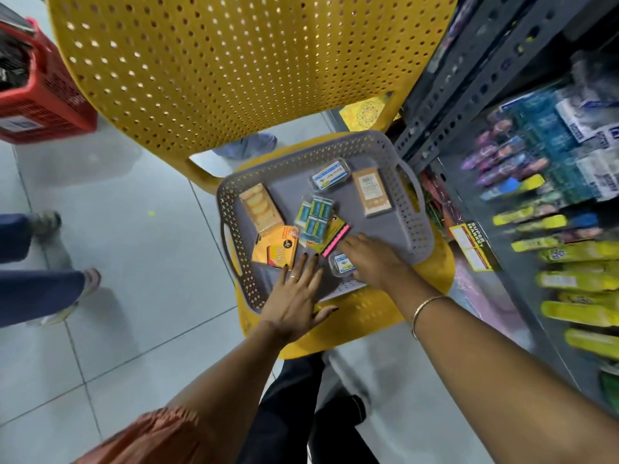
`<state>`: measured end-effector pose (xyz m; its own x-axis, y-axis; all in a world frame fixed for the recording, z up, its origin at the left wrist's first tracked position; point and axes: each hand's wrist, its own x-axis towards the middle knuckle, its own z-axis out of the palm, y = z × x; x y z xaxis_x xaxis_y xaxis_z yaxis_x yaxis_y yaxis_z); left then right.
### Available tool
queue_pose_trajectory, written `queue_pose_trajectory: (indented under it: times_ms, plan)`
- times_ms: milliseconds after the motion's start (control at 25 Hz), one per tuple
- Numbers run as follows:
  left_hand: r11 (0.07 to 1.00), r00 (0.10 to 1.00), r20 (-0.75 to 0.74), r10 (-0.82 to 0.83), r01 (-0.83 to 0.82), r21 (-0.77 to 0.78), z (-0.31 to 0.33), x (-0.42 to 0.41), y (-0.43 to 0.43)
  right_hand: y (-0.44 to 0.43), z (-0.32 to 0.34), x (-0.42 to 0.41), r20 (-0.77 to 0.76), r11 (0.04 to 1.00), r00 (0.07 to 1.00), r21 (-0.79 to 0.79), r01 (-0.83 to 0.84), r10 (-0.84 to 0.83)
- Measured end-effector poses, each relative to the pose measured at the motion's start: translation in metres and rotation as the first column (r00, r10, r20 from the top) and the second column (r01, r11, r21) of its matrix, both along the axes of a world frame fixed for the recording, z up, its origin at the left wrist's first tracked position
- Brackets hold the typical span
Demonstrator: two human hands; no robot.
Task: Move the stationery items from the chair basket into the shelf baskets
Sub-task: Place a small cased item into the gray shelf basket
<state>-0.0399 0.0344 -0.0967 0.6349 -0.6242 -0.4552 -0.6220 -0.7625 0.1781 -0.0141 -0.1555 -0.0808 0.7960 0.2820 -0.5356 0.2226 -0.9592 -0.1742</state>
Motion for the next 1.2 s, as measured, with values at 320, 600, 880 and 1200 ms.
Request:
queue_pose_trajectory:
  times_ms: [320,600,880,1200]
  plan:
    - [1.000,1.000,0.008,-0.019,0.019,-0.006,0.030,0.006,-0.002,-0.025,0.052,-0.007,0.089,0.957,0.954,0.067,0.282,-0.287]
    - [0.976,0.986,0.156,-0.063,0.094,-0.197,0.147,0.051,-0.060,-0.095,0.225,-0.017,0.336,0.857,0.789,0.160,0.490,-0.514]
    - [0.826,0.861,0.478,-0.174,0.392,-0.405,0.318,0.085,-0.183,-0.165,0.434,-0.090,0.574,0.685,0.444,0.315,0.657,-0.689]
    - [0.550,0.723,0.653,-0.226,0.648,-0.527,0.440,-0.028,-0.307,-0.247,0.555,-0.275,0.690,0.483,0.174,0.283,0.829,-0.703]
